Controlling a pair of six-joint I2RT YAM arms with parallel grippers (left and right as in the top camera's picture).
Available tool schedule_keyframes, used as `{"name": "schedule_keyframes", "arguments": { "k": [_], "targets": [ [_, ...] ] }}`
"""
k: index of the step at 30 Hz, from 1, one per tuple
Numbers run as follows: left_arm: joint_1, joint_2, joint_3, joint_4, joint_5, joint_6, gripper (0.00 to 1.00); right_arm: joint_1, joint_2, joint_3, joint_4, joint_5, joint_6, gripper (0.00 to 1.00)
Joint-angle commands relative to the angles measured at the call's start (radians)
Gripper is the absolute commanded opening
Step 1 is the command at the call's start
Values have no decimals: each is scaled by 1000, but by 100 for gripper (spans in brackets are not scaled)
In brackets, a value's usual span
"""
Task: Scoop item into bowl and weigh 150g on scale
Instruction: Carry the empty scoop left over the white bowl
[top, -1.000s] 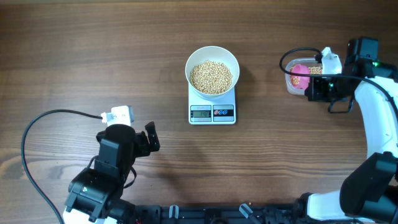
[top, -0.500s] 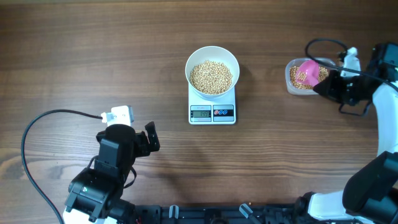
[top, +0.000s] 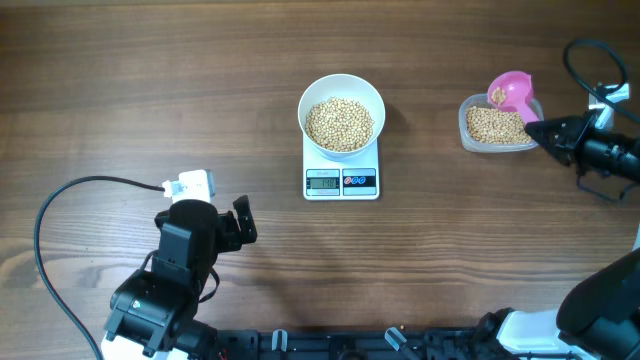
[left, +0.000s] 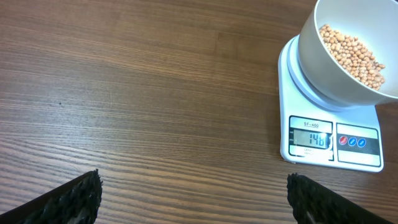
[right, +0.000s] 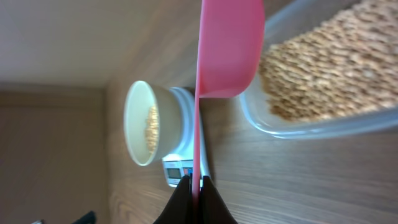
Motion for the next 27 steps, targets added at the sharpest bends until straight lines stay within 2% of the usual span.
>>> {"name": "schedule_keyframes", "arguments": {
  "k": [1,4,8,12,14,16,20,27],
  "targets": [
    [6,-1,-6,2,-13,11,100,24,-114,-5,13,-118,-24,4],
    [6,-1,-6,2,-13,11,100,132,-213,-5,55,-105,-25,4],
    [6,-1,-6,2,-13,11,100,363,-278,-5,103,140,-22,4],
    [6,-1,-6,2,-13,11,100,584,-276,-5,173,143,-21,4],
    [6,-1,-6,2,-13,11,100,662,-276,-5,218,174,52,4],
    [6,-1,-6,2,-13,11,100,720,-275,-5,241,255,109,4],
    [6,-1,-6,2,-13,11,100,783,-266,-7,253,394,105,4],
    [6,-1,-6,2,-13,11,100,812,-132,-8,347,405,78,4]
  ]
}}
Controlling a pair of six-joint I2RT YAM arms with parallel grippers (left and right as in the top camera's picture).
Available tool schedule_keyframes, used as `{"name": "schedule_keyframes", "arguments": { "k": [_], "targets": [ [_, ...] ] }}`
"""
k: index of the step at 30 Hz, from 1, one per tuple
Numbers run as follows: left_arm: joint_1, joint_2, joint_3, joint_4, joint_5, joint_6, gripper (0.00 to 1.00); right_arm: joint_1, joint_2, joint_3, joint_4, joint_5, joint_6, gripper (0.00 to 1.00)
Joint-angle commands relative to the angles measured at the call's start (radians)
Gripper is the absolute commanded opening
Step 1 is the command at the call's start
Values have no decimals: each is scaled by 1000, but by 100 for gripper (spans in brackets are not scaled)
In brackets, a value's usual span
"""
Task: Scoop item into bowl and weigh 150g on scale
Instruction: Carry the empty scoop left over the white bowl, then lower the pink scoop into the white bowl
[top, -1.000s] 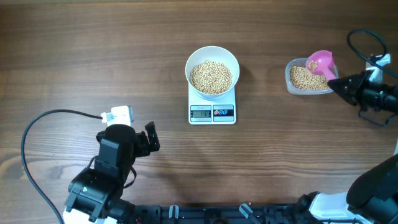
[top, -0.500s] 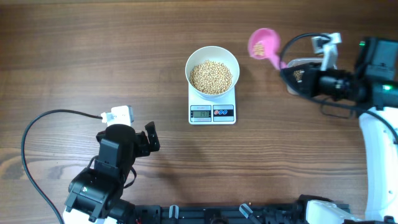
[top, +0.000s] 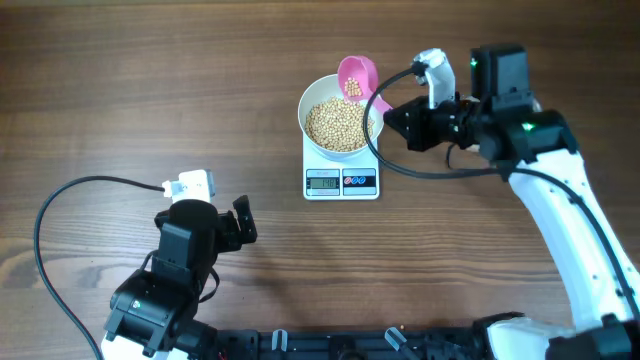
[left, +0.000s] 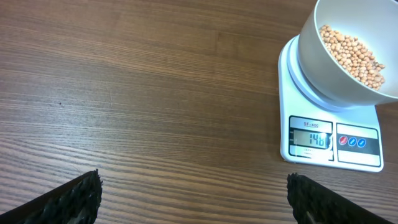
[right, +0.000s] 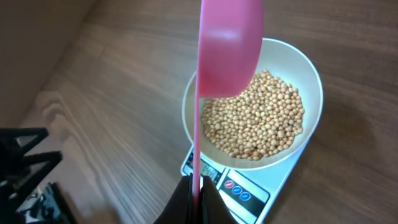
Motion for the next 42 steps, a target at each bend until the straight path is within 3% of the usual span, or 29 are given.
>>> {"name": "schedule_keyframes", "arguments": {
  "k": [1,8,19,28,42],
  "targets": [
    [6,-1,-6,2,-13,11,100,3,41,0,14,19,-40,4],
    [6,-1,-6,2,-13,11,100,88,64,0,22,246,-172,4],
    [6,-1,-6,2,-13,11,100,116,95,0,32,307,-176,4],
    [6,-1,-6,2,-13,11,100,159,95,0,24,352,-275,4],
    [6,-1,-6,2,-13,11,100,168,95,0,25,400,-271,4]
  ]
}}
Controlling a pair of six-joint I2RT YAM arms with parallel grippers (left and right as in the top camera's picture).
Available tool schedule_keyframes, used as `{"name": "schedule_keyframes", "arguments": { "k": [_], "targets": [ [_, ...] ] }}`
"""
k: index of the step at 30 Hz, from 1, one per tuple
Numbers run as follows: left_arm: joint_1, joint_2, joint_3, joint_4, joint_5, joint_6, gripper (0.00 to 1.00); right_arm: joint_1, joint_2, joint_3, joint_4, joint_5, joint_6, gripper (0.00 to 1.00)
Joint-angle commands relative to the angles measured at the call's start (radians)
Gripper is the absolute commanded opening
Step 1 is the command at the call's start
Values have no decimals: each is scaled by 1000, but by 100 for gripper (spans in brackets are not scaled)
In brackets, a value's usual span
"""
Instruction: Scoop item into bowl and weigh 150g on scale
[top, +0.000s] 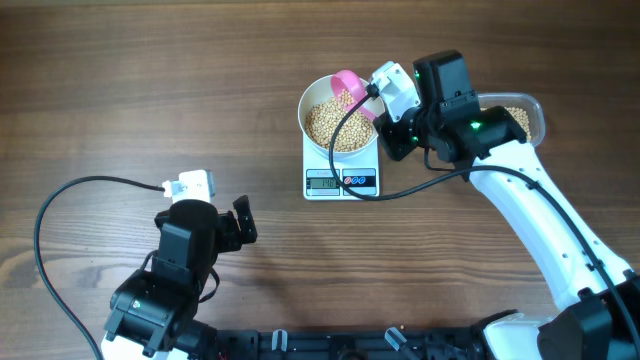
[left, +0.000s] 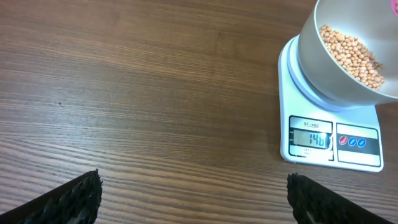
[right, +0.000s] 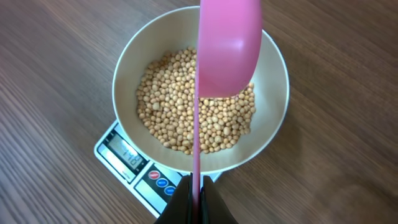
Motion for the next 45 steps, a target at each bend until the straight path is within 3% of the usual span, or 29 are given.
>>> {"name": "schedule_keyframes", "arguments": {
  "k": [1,10,13,45],
  "targets": [
    [6,-1,-6,2,-13,11,100,5,14,0,4,24,2,4],
    [6,-1,-6,2,-13,11,100,5,14,0,9,23,27,4],
    [6,-1,-6,2,-13,11,100,7,13,0,5,35,-61,4],
    [6,-1,-6,2,-13,11,100,7,19,0,23,-29,61,4]
  ]
}}
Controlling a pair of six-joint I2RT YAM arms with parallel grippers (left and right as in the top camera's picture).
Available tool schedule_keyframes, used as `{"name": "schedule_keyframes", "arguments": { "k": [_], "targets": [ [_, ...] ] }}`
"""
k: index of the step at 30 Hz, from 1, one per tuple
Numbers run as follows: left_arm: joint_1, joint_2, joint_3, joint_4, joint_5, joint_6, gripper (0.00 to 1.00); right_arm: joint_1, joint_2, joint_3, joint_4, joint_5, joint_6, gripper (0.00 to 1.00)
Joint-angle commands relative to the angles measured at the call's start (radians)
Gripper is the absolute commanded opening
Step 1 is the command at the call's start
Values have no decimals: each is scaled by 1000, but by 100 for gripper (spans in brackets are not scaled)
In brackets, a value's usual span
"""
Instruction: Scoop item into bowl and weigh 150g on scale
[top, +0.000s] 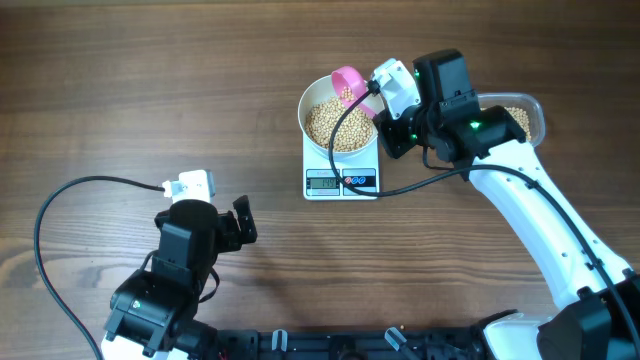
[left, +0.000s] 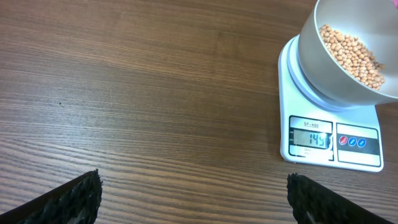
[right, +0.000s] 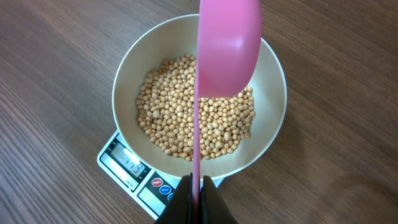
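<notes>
A white bowl (top: 312, 100) of tan beans (top: 330, 125) stands on a white scale (top: 341, 181) at the table's middle; the scale's display (left: 318, 140) reads 149. My right gripper (right: 196, 186) is shut on the handle of a pink scoop (right: 227, 46), whose cup hangs over the bowl's far right rim (top: 347, 85). A few beans show in the cup from overhead. My left gripper (left: 193, 196) is open over bare wood, left of the scale, nothing between its fingers.
A clear tub of beans (top: 520, 115) sits at the right, mostly hidden behind my right arm. A white plug and black cable (top: 190, 184) lie on the table by the left arm.
The scale reading has gone from 148 to 149. The scoop sits slightly differently over the bowl. The left arm has not moved.
My right gripper held the pink scoop with beans at the tub on the far right. Then it held the scoop at the bowl's far rim, then over the bowl, reading 148. The display now shows 149.
</notes>
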Motion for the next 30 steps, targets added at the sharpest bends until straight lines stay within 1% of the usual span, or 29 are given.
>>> {"name": "schedule_keyframes", "arguments": {
  "k": [1,6,8,10,21,24,29,30],
  "targets": [
    [6,-1,-6,2,-13,11,100,7,16,0,1,-24,7,4],
    [6,-1,-6,2,-13,11,100,7,17,-1,0,-19,-13,4],
    [6,-1,-6,2,-13,11,100,6,17,-2,3,-6,-84,4],
    [6,-1,-6,2,-13,11,100,6,19,-2,0,14,-103,4],
    [6,-1,-6,2,-13,11,100,6,18,-1,-3,3,-50,4],
    [6,-1,-6,2,-13,11,100,6,18,-2,-18,26,-103,4],
    [6,-1,-6,2,-13,11,100,7,18,-2,-18,31,-106,4],
    [6,-1,-6,2,-13,11,100,7,18,-2,-18,32,-124,4]
  ]
}}
